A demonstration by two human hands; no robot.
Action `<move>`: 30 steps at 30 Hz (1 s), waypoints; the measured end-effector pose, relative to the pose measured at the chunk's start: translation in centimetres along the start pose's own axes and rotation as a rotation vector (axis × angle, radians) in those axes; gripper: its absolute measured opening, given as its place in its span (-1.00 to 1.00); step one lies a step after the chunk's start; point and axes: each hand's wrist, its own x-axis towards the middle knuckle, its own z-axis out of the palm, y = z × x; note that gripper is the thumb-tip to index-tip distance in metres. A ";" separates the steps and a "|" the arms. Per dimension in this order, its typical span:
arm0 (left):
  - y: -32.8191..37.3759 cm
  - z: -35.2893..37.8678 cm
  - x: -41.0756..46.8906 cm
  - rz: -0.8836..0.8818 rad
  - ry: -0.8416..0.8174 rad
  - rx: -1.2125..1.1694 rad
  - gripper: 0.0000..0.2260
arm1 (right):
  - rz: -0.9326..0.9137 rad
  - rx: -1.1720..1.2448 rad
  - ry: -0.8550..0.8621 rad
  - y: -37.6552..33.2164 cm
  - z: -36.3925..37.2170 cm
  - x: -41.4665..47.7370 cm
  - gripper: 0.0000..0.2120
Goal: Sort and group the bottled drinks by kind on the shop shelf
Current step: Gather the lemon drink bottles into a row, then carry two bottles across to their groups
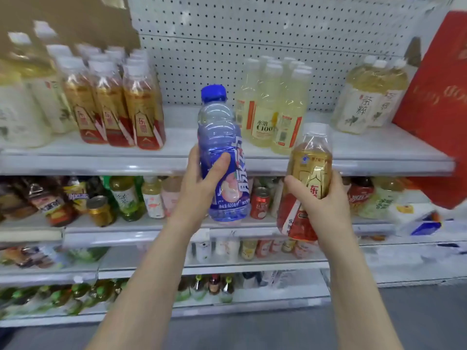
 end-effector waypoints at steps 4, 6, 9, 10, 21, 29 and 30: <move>-1.9 -1.6 -8.6 -0.129 0.072 -0.028 -0.60 | 0.045 0.037 -0.100 1.4 0.1 -5.2 -0.50; -2.4 -3.1 -12.6 -0.185 0.118 -0.021 -0.55 | 0.068 0.038 -0.147 2.3 0.8 -7.8 -0.49; -2.7 -6.2 -18.0 -0.242 0.204 0.013 -0.50 | 0.071 0.017 -0.234 3.2 2.9 -11.8 -0.49; -2.7 -7.4 -19.5 -0.253 0.235 0.027 -0.51 | 0.067 0.010 -0.266 3.4 3.8 -13.2 -0.49; 0.5 -26.1 -29.9 -0.239 0.578 0.072 -0.37 | 0.035 -0.029 -0.593 2.1 21.4 -23.9 -0.48; 7.2 -44.8 -33.7 -0.186 0.747 0.149 -0.36 | 0.014 0.055 -0.767 -2.1 40.2 -32.7 -0.47; 7.8 -46.7 -33.9 -0.184 0.770 0.145 -0.37 | 0.017 0.059 -0.784 -2.6 42.2 -33.7 -0.45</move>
